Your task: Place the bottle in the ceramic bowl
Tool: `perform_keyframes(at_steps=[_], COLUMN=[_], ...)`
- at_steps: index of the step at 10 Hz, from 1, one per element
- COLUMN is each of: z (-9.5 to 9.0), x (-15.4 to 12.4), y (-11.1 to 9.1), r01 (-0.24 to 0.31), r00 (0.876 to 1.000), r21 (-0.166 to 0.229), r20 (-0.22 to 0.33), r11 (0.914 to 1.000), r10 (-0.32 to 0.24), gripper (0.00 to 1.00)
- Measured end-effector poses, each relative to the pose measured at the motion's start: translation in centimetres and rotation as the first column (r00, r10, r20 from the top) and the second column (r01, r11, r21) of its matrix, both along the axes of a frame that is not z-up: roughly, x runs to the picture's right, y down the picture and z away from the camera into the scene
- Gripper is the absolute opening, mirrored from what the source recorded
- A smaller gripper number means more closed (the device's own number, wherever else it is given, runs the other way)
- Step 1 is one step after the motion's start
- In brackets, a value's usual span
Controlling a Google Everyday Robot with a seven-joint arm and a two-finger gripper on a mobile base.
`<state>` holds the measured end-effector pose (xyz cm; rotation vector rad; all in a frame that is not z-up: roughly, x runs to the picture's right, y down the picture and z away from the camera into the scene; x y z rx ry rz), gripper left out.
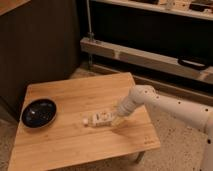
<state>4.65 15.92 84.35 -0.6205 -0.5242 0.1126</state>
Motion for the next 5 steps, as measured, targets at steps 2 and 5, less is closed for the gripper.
perform_keyframes(at_steps=[2,5], z=[0.7,1.5], x=[-0.1,-0.8], y=[0.6,1.9], r01=[-0.002,0.002], r00=[1.0,1.0], r21=[-0.025,-0.076], r20=[-0.003,-0.006], r11=[0.9997,0.9971], r10=[0.001,-0.003], gripper=[0.65,0.47])
